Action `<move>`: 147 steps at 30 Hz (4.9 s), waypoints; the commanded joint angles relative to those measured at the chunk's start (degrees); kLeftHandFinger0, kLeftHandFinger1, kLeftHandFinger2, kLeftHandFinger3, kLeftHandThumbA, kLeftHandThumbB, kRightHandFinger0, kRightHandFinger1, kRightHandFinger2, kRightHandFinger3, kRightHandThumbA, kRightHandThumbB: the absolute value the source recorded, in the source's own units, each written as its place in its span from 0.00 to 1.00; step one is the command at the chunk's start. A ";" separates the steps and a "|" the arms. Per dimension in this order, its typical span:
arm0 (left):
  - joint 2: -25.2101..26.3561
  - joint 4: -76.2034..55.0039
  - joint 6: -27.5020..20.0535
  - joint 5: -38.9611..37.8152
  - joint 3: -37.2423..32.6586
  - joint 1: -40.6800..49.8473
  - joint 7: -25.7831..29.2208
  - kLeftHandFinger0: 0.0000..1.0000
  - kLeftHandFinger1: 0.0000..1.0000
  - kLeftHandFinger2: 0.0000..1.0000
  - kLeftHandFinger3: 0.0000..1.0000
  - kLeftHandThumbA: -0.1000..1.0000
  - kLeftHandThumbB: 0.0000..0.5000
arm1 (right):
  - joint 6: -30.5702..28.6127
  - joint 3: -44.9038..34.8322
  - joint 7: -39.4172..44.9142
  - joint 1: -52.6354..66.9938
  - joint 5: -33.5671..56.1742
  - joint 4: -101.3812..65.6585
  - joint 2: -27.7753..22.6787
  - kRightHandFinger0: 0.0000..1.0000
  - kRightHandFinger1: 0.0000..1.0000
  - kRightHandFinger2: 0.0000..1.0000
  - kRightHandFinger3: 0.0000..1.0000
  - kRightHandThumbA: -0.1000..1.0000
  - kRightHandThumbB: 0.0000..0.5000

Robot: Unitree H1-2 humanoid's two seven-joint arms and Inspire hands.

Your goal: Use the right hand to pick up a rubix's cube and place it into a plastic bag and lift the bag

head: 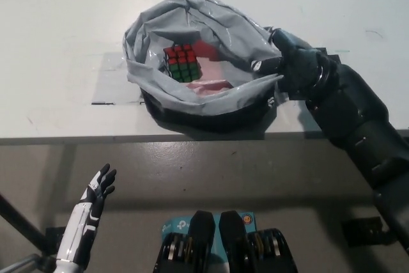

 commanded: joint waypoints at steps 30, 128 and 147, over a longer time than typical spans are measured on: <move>0.84 0.30 -1.87 -0.90 -0.09 -1.94 -0.63 1.00 1.00 1.00 1.00 1.00 0.42 | 7.55 -10.77 -10.65 -2.48 -2.39 -41.91 2.99 0.00 0.21 0.51 0.41 0.12 0.40; 0.80 -1.37 1.76 2.12 -1.88 -4.19 -1.35 1.00 1.00 1.00 1.00 0.83 0.32 | -5.51 -60.29 -24.52 -18.45 50.96 -2.84 17.16 0.00 0.34 0.89 0.89 0.00 0.15; 1.14 -2.03 2.96 2.37 -1.88 -4.85 -1.82 1.00 1.00 1.00 1.00 0.84 0.35 | -17.88 -43.20 -35.16 -12.46 34.13 11.09 10.98 0.54 0.78 1.00 1.00 0.13 0.40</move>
